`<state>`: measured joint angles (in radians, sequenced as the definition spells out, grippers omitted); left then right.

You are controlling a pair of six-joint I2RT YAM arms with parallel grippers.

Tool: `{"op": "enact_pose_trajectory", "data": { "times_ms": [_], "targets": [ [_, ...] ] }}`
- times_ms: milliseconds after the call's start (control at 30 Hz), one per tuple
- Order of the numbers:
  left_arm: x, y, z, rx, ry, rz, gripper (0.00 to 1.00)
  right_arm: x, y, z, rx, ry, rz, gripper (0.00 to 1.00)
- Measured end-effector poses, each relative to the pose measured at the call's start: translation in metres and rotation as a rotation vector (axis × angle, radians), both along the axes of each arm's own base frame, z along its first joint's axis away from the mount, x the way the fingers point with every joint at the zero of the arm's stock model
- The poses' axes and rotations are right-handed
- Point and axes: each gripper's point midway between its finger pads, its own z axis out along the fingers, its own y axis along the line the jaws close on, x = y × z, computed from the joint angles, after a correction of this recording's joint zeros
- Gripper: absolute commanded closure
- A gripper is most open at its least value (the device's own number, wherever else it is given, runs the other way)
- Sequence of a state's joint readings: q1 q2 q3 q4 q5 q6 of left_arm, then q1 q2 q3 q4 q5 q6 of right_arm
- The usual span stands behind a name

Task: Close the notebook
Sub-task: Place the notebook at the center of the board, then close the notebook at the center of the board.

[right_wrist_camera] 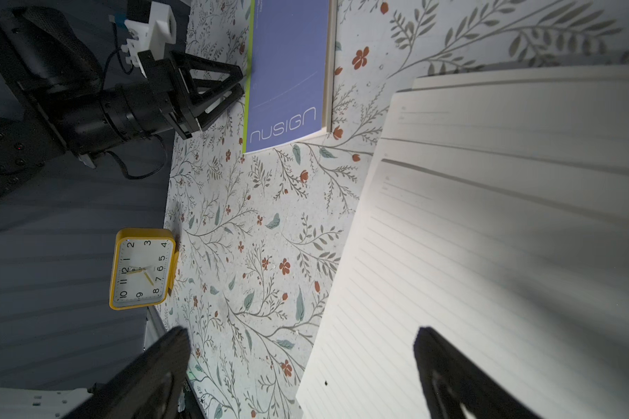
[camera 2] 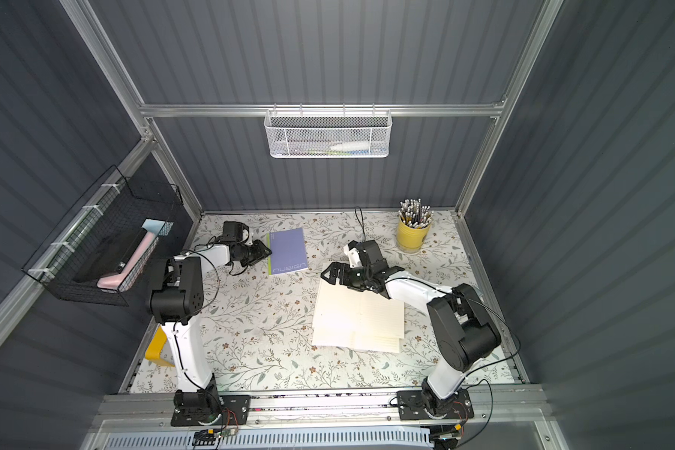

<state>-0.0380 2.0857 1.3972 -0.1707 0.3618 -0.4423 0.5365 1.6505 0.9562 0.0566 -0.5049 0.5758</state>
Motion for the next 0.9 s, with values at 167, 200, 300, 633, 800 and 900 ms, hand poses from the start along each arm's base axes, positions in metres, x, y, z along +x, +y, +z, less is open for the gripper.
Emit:
{"op": "enact_pose_trajectory", "data": {
  "times_ms": [167,200,300,633,800,900],
  "targets": [
    [-0.002,0.0,0.025,0.026,-0.041,0.004,0.55,-0.007,-0.003,0.004,0.004,-0.009,0.001,0.01],
    [-0.003,-0.001,0.032,0.027,-0.053,0.001,0.54,-0.009,-0.004,0.005,0.004,-0.01,0.002,0.01],
    [-0.01,-0.011,0.052,0.028,-0.089,-0.015,0.54,-0.013,-0.006,0.007,0.006,-0.016,0.001,0.01],
    [-0.063,-0.051,0.067,0.021,-0.102,-0.073,0.53,-0.024,-0.013,0.015,-0.002,-0.044,0.02,0.01],
    [-0.111,-0.081,0.071,-0.011,-0.113,-0.078,0.52,-0.032,-0.021,0.023,-0.018,-0.07,0.019,0.01],
    [-0.138,-0.102,0.08,-0.04,-0.146,-0.078,0.51,-0.042,-0.033,0.022,-0.031,-0.076,0.004,0.01]
  ]
}}
